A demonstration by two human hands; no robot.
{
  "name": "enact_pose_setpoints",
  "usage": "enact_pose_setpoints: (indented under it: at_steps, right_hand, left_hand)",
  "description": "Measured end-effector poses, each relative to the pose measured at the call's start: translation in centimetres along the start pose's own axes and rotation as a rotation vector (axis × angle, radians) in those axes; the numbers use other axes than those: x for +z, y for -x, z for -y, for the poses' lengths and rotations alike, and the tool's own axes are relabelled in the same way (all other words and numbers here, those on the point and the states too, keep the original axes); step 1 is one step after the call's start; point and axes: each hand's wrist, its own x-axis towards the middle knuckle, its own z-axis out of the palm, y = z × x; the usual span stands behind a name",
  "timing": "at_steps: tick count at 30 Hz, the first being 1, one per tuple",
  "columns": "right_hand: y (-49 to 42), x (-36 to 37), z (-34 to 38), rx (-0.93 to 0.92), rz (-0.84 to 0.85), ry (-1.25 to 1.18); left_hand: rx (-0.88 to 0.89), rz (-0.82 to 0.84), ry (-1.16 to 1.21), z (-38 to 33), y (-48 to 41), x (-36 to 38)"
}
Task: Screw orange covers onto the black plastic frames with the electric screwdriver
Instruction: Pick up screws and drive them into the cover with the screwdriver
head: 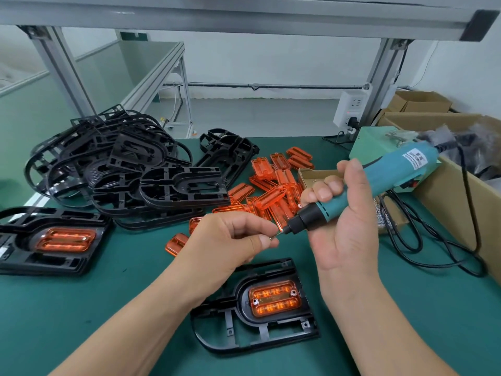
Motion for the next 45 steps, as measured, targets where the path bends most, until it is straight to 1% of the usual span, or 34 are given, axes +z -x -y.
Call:
enact_pose_setpoints:
  at_steps: [3,7,10,13,15,18,21,23,25,28,32,38,45]
  right_hand:
    - [0.2,-0.3,-0.4,-0.002,-0.051,-0.017]
    - [0.1,-0.6,-0.3,0.020,-0.071,-0.028]
    - [0.1,-0.7,-0.1,0.032,-0.080,-0.041]
    - [0.0,-0.8,0.6,0.046,-0.074,-0.060]
    - [-0.1,-1.0,1.4,0.054,-0.051,-0.053]
    - [0.1,-1.5,2.3,0.081,0.009,0.058]
    - [0.8,-2.1,2.4,0.106,0.097,0.180]
    - [1.2,-2.2,2.2,0.105,0.149,0.258]
    - [1.5,-2.2,2.0,0.099,0.192,0.333]
    - [1.7,-2.1,1.8,0.108,0.242,0.401]
    - [2.0,-1.9,1.6,0.108,0.276,0.431]
    - [2.3,-1.6,1.9,0.097,0.268,0.404]
    - [2.7,-1.3,2.2,0.100,0.340,0.417]
  left_hand:
    - [0.047,-0.016,-0.067,0.1,0.2,0.2]
    - [0.069,0.002,-0.115,0.1,0.3,0.5]
    - [0.067,0.044,-0.136,-0.1,0.5,0.5]
    - [0.029,0.105,-0.165,-0.5,0.5,-0.1]
    - [0.046,0.067,-0.286,-0.4,0.4,-0.7]
    - [0.100,-0.007,-0.587,-0.2,0.5,-0.9]
    - [0.104,0.051,-0.864,0.1,0.6,-0.2]
    - [0.100,0.070,-0.972,0.1,0.7,0.3]
    - [0.104,0.072,-1.033,0.1,0.6,0.3]
    - [0.098,0.111,-1.062,0.4,0.7,0.3]
    - [0.113,0.131,-1.103,0.7,0.7,0.5]
    - [0.141,0.145,-1.088,0.8,0.5,0.6]
    - [0.121,0.145,-1.089,0.9,0.2,0.7]
